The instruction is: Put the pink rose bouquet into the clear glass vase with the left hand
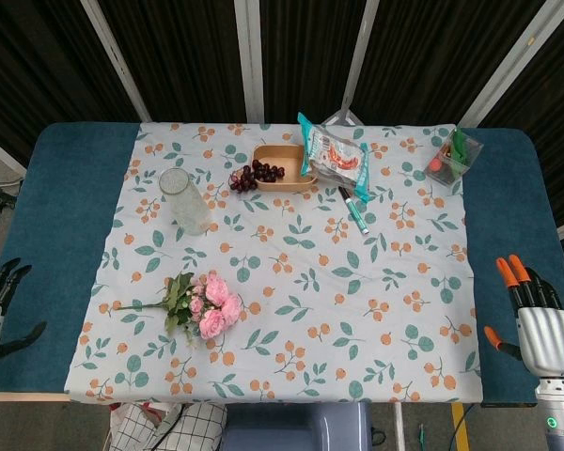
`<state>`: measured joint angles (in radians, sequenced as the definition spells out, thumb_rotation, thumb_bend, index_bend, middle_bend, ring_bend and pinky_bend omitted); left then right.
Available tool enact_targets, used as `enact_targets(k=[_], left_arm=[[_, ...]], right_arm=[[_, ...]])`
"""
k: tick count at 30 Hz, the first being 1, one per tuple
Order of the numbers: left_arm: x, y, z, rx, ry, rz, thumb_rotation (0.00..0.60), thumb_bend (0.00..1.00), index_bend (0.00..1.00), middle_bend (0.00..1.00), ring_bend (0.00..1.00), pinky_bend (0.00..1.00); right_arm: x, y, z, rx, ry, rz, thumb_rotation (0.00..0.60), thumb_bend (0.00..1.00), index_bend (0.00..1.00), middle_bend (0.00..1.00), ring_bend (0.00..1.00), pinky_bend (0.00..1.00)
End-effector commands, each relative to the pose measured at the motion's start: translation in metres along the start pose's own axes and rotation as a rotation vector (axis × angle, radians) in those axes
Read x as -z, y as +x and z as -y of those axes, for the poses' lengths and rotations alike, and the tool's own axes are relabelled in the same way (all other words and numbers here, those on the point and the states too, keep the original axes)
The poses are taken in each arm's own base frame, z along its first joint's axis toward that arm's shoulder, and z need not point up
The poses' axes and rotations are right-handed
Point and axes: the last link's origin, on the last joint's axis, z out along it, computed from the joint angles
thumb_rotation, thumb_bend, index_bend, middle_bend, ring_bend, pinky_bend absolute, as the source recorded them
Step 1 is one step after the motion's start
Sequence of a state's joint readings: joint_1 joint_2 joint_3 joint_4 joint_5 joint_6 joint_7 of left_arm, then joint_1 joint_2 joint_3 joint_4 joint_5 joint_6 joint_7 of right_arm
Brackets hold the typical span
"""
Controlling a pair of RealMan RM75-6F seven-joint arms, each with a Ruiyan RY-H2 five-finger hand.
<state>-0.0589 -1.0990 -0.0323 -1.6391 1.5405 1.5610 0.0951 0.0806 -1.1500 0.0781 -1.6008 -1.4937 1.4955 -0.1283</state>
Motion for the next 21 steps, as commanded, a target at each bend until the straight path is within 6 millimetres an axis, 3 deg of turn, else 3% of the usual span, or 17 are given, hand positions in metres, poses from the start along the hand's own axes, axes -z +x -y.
enact_targets(k=[1,15,21], left_arm=[[-0.001,0.001,0.001,0.001,-0.004,-0.006,0.600,0.32,0.15,0.07,0.01,0.22],[0.002,-0.001,-0.004,0.002,-0.012,-0.004,0.600,0.20,0.11,0.07,0.01,0.22],[-0.008,-0.019,-0.029,0.011,-0.031,0.025,0.600,0.16,0.09,0.07,0.01,0.27]], right_arm=[[-0.001,-0.003,-0.001,0.009,-0.005,0.014,0.600,0.24,0.00,0.02,0.06,0.15],[0.001,-0.003,-0.001,0.004,-0.011,0.022,0.600,0.24,0.00,0.02,0.06,0.15],[0.003,-0.002,0.001,-0.008,0.004,0.015,0.600,0.24,0.00,0.02,0.06,0.15]])
